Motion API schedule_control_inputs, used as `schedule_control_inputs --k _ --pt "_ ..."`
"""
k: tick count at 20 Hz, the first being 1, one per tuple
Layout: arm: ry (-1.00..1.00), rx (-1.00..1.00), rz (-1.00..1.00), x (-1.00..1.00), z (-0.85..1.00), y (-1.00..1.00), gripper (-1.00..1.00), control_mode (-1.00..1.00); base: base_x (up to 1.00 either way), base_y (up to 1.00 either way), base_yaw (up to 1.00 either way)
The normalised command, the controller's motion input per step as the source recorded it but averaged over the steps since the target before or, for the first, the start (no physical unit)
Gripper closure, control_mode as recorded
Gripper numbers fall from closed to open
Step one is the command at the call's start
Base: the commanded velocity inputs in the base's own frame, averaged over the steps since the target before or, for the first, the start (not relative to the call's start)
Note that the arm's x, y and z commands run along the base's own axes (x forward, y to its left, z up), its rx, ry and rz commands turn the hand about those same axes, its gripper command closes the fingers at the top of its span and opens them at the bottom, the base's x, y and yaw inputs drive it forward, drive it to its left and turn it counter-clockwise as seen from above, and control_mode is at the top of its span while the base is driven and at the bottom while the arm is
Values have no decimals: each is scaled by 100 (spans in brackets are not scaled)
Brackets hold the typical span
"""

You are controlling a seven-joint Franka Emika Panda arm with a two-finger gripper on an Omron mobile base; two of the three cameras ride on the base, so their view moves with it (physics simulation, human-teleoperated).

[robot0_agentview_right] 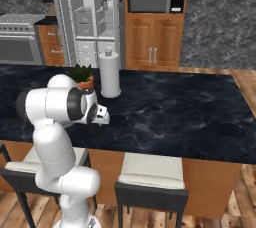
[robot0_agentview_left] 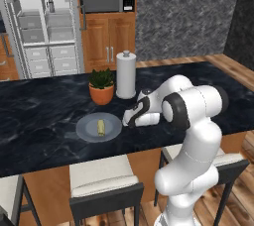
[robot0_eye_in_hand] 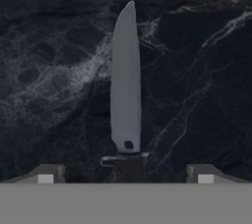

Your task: Retrieve the butter from the fridge and place it on a plate on the dining table. Then retrieve the butter knife by the fridge and place it near the plate.

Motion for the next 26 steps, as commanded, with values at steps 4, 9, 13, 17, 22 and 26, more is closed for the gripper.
schedule_control_inputs --k 4,9,13,17,22,26 --pt "6 0 0 -1 26 -3 -100 -100 0 0 0" --pt "1 0 0 -14 59 -2 -100 -100 0 0 0" --pt "1 -3 0 -31 87 0 -100 -100 0 0 0" --pt "3 -7 0 -29 84 0 -100 -100 0 0 0" --pt "0 -2 0 -63 61 0 -100 -100 0 0 0" --pt "1 -2 0 -88 56 0 -100 -100 0 0 0"
